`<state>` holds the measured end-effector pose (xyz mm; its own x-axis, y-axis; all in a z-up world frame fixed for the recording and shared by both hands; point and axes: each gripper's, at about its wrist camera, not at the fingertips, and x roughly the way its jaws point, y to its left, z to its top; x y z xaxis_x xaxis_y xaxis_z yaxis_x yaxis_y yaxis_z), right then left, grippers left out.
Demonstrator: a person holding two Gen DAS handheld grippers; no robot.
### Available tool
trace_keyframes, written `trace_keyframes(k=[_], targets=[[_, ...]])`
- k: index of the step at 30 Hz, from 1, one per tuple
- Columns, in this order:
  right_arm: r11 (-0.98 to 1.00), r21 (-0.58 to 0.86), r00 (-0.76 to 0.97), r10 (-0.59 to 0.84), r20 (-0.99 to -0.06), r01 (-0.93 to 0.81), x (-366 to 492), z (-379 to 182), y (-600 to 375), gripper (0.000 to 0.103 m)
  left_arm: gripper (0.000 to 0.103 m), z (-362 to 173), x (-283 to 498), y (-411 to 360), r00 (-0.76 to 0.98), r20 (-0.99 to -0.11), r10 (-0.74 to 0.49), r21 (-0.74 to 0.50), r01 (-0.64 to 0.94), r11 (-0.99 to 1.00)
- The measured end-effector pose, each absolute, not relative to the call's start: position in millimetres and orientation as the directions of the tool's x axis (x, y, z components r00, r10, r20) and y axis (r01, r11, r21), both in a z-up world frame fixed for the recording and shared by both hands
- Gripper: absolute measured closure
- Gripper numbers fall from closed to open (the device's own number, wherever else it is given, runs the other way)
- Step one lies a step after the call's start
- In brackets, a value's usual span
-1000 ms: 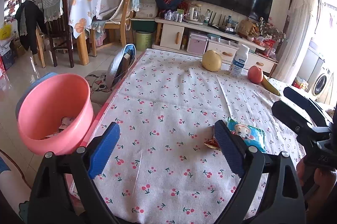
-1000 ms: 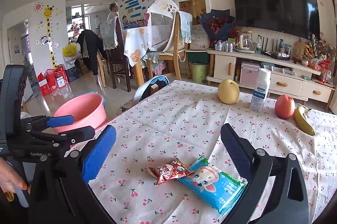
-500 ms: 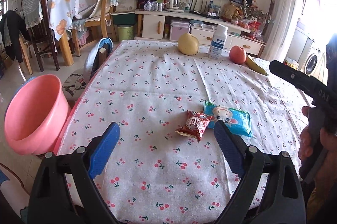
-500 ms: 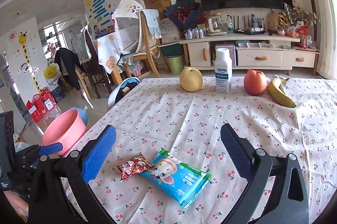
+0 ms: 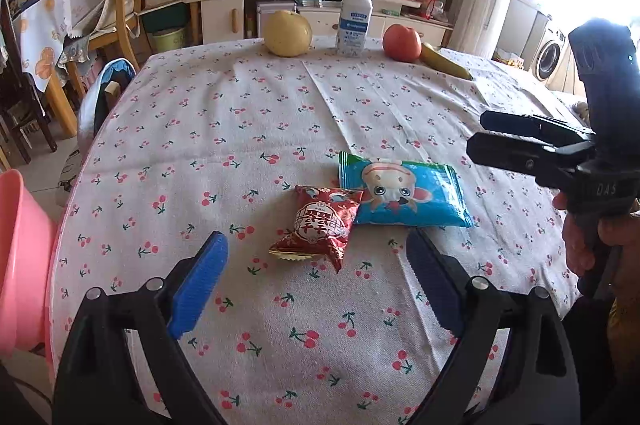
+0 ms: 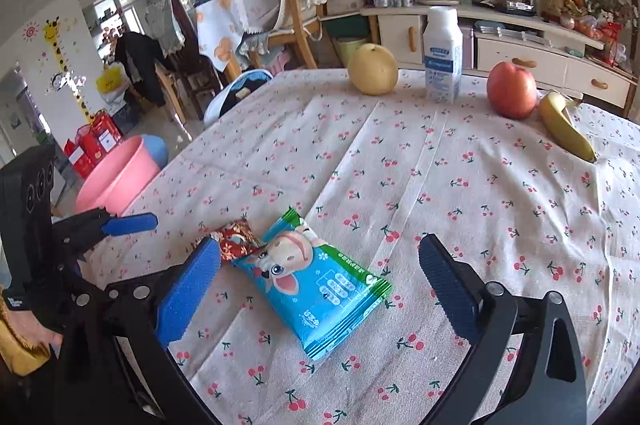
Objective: Collect trash
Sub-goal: 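Grasp the red snack bag with the left gripper while the right gripper grasps the blue wipe pack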
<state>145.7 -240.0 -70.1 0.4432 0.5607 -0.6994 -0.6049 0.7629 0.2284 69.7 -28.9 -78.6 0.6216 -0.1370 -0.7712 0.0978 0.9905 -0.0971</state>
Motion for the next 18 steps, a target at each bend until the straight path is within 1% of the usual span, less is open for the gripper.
trace_keyframes(k=[4, 7, 8, 9, 16, 18], targets=[[0.747, 0.210, 0.404, 0.547, -0.733, -0.630, 149.9, -82.5, -229.7, 0.005, 0.012, -88.2, 82.4, -28.4, 0.608, -0.780, -0.147, -0.103, 0.106, 0.989], [0.737, 0.190, 0.382, 0.531, -0.756, -0.649, 150.5, -87.0, -222.9, 0.005, 0.017, -93.9, 89.5, -27.2, 0.600, -0.785, -0.156, -0.113, 0.110, 0.988], [0.737, 0.173, 0.381, 0.518, -0.766, -0.653, 150.0, -88.4, -220.6, 0.005, 0.022, -95.4, 92.6, -27.0, 0.597, -0.787, -0.157, -0.114, 0.109, 0.987], [0.737, 0.160, 0.380, 0.507, -0.774, -0.657, 150.3, -89.7, -218.7, 0.005, 0.025, -97.3, 95.6, -26.5, 0.593, -0.789, -0.159, -0.117, 0.109, 0.987], [0.731, 0.133, 0.363, 0.477, -0.800, -0.669, 152.1, -95.6, -214.4, 0.005, 0.029, -107.7, 106.0, -28.1, 0.581, -0.792, -0.188, -0.149, 0.116, 0.982], [0.724, 0.126, 0.354, 0.472, -0.808, -0.678, 152.5, -98.0, -209.9, 0.005, 0.034, -109.8, 107.0, -29.9, 0.578, -0.793, -0.193, -0.150, 0.122, 0.981]])
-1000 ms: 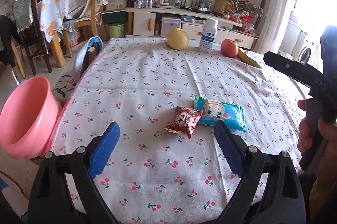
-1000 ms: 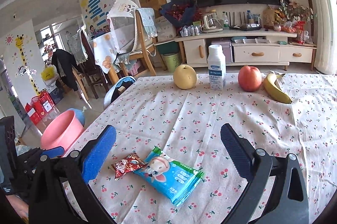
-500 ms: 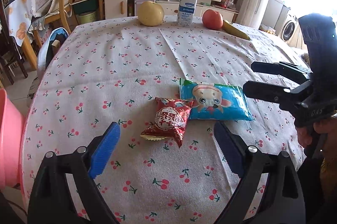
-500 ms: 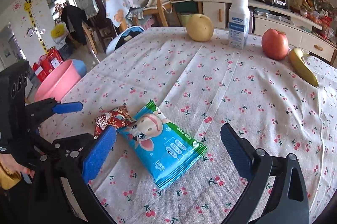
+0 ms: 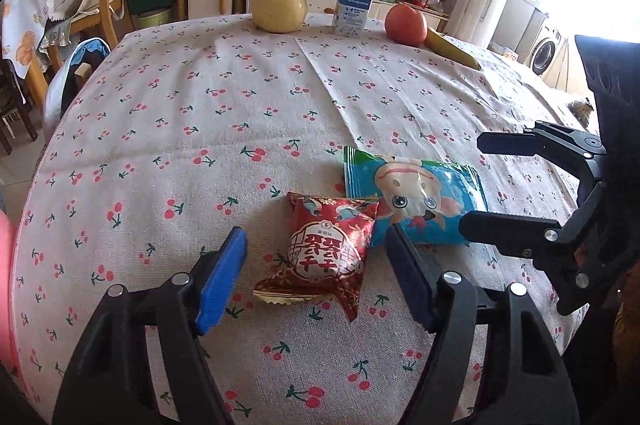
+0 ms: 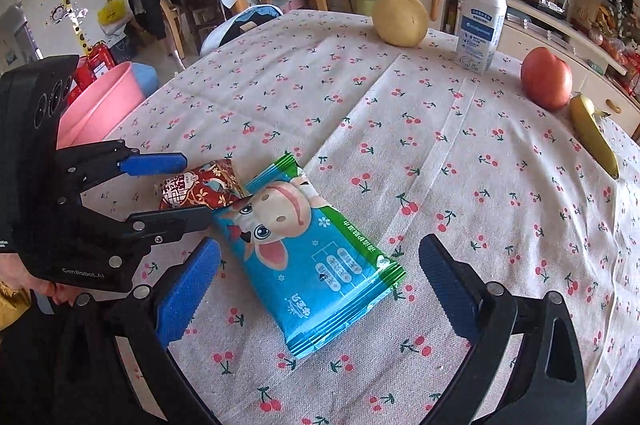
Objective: Collect trash
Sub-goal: 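Grasp the red snack bag with the left gripper while the right gripper grasps the blue wipe pack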
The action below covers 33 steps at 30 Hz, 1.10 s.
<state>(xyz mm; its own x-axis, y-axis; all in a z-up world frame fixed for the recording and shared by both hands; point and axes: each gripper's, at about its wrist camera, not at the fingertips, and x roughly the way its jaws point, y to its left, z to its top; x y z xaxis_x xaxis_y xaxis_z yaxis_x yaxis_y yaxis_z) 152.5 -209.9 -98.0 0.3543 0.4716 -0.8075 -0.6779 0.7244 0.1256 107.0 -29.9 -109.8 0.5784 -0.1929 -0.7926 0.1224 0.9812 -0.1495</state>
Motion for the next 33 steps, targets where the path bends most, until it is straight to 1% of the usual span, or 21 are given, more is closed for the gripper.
trace_keyframes(k=[4, 6, 9, 16, 22, 25, 26, 27, 28, 29, 33], targets=[[0.712, 0.111, 0.336, 0.456, -0.824, -0.693, 153.7, -105.0, -200.5, 0.005, 0.043, -111.5, 108.8, -27.5, 0.582, -0.788, -0.203, -0.167, 0.114, 0.979], [0.707, 0.105, 0.330, 0.450, -0.830, -0.700, 154.1, -108.1, -196.7, 0.005, 0.050, -111.9, 109.2, -25.0, 0.585, -0.785, -0.203, -0.176, 0.104, 0.979], [0.706, 0.090, 0.328, 0.435, -0.839, -0.703, 155.5, -112.6, -192.5, 0.005, 0.055, -112.0, 109.0, -22.4, 0.589, -0.783, -0.198, -0.178, 0.093, 0.980], [0.713, 0.050, 0.343, 0.396, -0.852, -0.700, 159.2, -122.1, -185.3, 0.005, 0.056, -112.3, 107.3, -19.4, 0.595, -0.778, -0.201, -0.196, 0.074, 0.978], [0.719, 0.059, 0.346, 0.402, -0.848, -0.692, 161.7, -121.6, -184.1, 0.005, 0.057, -108.1, 104.5, -12.0, 0.609, -0.767, -0.201, -0.214, 0.053, 0.975], [0.722, 0.047, 0.356, 0.396, -0.847, -0.690, 161.8, -121.4, -182.9, 0.007, 0.057, -105.6, 103.1, -9.5, 0.617, -0.761, -0.200, -0.219, 0.046, 0.975], [0.724, 0.042, 0.363, 0.394, -0.844, -0.689, 161.5, -120.8, -182.6, 0.009, 0.057, -104.9, 102.5, -8.5, 0.619, -0.759, -0.199, -0.221, 0.043, 0.974], [0.725, 0.032, 0.375, 0.394, -0.839, -0.688, 160.5, -119.3, -182.4, 0.020, 0.057, -104.3, 102.1, -7.6, 0.621, -0.758, -0.200, -0.224, 0.040, 0.974], [0.726, 0.026, 0.383, 0.394, -0.836, -0.687, 160.5, -117.9, -181.4, 0.025, 0.057, -104.0, 101.2, -6.7, 0.622, -0.757, -0.200, -0.225, 0.039, 0.973], [0.730, 0.020, 0.392, 0.390, -0.833, -0.684, 160.3, -117.0, -181.3, 0.036, 0.057, -103.8, 100.8, -6.1, 0.624, -0.756, -0.198, -0.225, 0.037, 0.974], [0.739, 0.025, 0.401, 0.394, -0.827, -0.673, 160.1, -116.8, -183.7, 0.042, 0.057, -103.4, 97.8, -2.8, 0.628, -0.753, -0.195, -0.228, 0.028, 0.973]])
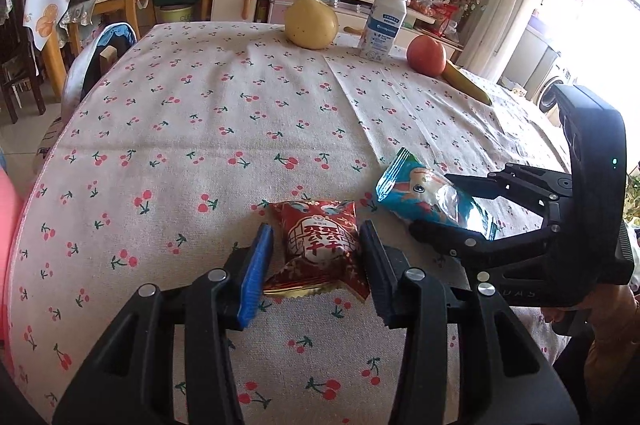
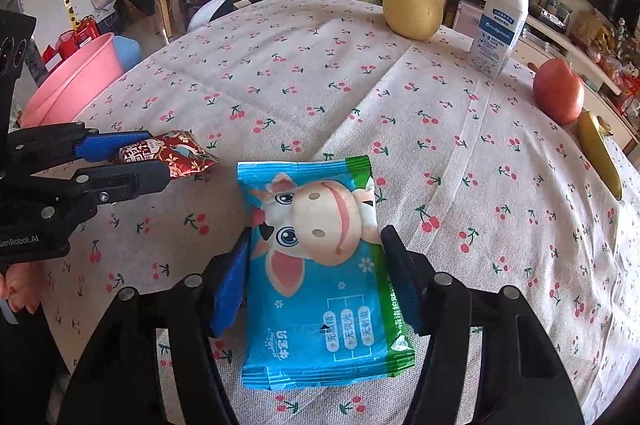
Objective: Collect trash
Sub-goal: 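Grasp the red snack bag with the left gripper while the right gripper grasps the blue wipe pack, then lift the red snack bag and blue wipe pack over the pink bucket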
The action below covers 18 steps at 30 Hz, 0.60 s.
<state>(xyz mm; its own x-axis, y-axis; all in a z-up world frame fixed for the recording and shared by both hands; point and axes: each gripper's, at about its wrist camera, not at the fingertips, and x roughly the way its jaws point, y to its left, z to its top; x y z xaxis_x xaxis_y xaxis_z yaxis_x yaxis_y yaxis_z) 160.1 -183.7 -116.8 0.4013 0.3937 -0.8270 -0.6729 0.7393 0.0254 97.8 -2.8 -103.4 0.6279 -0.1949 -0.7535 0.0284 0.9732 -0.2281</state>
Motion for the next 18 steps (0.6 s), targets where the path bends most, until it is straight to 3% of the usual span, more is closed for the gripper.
trace_keyframes(k=[12, 13, 14, 18], targets=[[0.791, 0.069, 0.440, 0.408, -0.800, -0.608, 158.9, -111.3, -189.6, 0.059, 0.058, -96.1, 86.7, 13.5, 0.652, -0.733, -0.193, -0.261, -0.007, 0.965], [0.796, 0.073, 0.444, 0.409, -0.797, -0.601, 159.1, -110.7, -190.3, 0.060, 0.059, -95.2, 85.7, 14.7, 0.654, -0.730, -0.196, -0.265, -0.007, 0.964], [0.801, 0.078, 0.449, 0.409, -0.795, -0.593, 159.4, -110.0, -191.0, 0.061, 0.069, -94.5, 85.0, 15.4, 0.654, -0.729, -0.201, -0.270, -0.005, 0.963], [0.817, 0.096, 0.464, 0.415, -0.783, -0.569, 159.1, -105.4, -194.0, 0.061, 0.069, -96.0, 82.6, 20.4, 0.647, -0.733, -0.211, -0.283, -0.007, 0.959]])
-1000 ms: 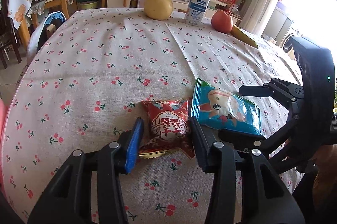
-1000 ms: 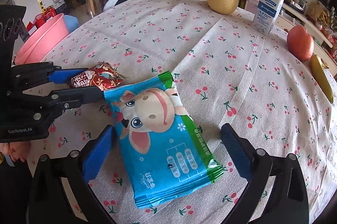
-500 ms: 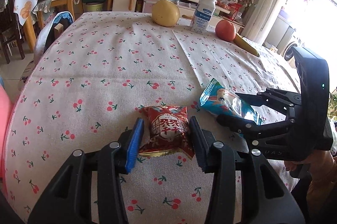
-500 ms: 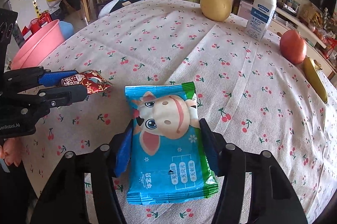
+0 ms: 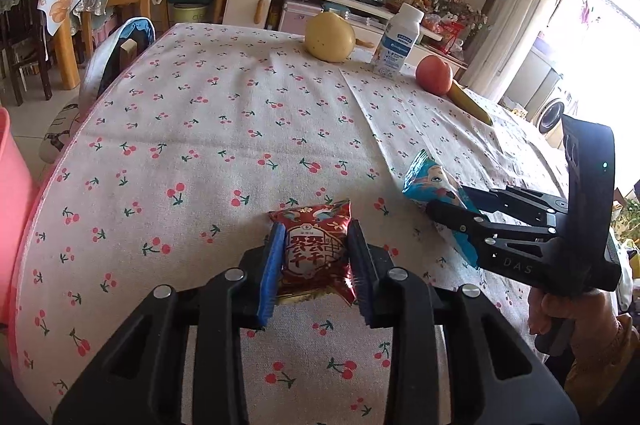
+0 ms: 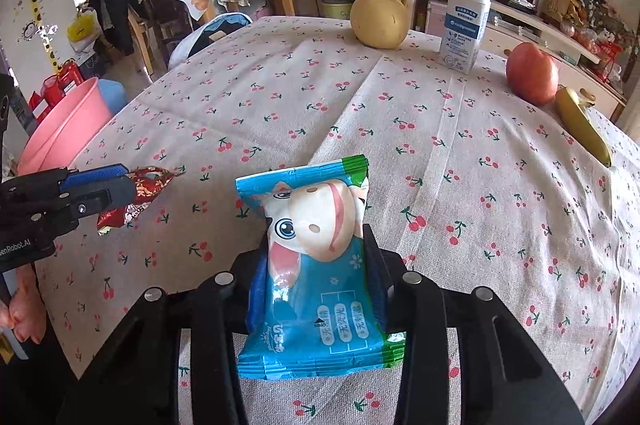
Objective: Collect trash
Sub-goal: 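Lift the red snack bag and blue wipe pack over the pink bucket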
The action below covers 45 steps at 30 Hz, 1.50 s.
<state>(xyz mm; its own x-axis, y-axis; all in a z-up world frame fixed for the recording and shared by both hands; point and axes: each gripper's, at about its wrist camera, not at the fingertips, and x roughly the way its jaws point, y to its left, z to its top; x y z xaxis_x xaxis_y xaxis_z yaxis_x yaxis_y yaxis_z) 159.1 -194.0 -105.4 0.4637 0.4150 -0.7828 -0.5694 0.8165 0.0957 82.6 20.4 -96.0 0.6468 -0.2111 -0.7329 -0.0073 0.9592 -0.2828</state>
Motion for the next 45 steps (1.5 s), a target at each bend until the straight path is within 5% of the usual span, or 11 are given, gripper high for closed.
trace_keyframes(k=[4, 8, 11, 14, 26, 45], targets=[[0.826, 0.101, 0.480, 0.417, -0.772, -0.555, 156.7, -100.0, -195.1, 0.061, 0.065, -100.6, 80.6, 20.4, 0.636, -0.740, -0.219, -0.281, 0.003, 0.960], [0.829, 0.098, 0.489, 0.415, -0.767, -0.551, 154.3, -97.1, -194.3, 0.061, 0.047, -104.0, 80.7, 18.3, 0.622, -0.755, -0.207, -0.262, 0.003, 0.965], [0.827, 0.100, 0.488, 0.419, -0.766, -0.553, 152.1, -96.0, -192.3, 0.061, 0.047, -108.4, 81.3, 16.7, 0.608, -0.764, -0.219, -0.264, 0.015, 0.964], [0.826, 0.100, 0.488, 0.421, -0.765, -0.555, 149.9, -95.9, -189.1, 0.061, 0.057, -110.9, 80.6, 15.3, 0.604, -0.766, -0.221, -0.257, 0.028, 0.966], [0.824, 0.152, 0.482, 0.457, -0.747, -0.546, 142.1, -86.6, -181.0, 0.061, 0.067, -107.7, 76.8, 25.3, 0.616, -0.756, -0.222, -0.277, 0.007, 0.961], [0.806, 0.193, 0.467, 0.499, -0.730, -0.559, 119.7, -67.6, -153.3, 0.061, 0.073, -80.4, 53.3, 64.3, 0.674, -0.704, -0.226, -0.333, -0.032, 0.943]])
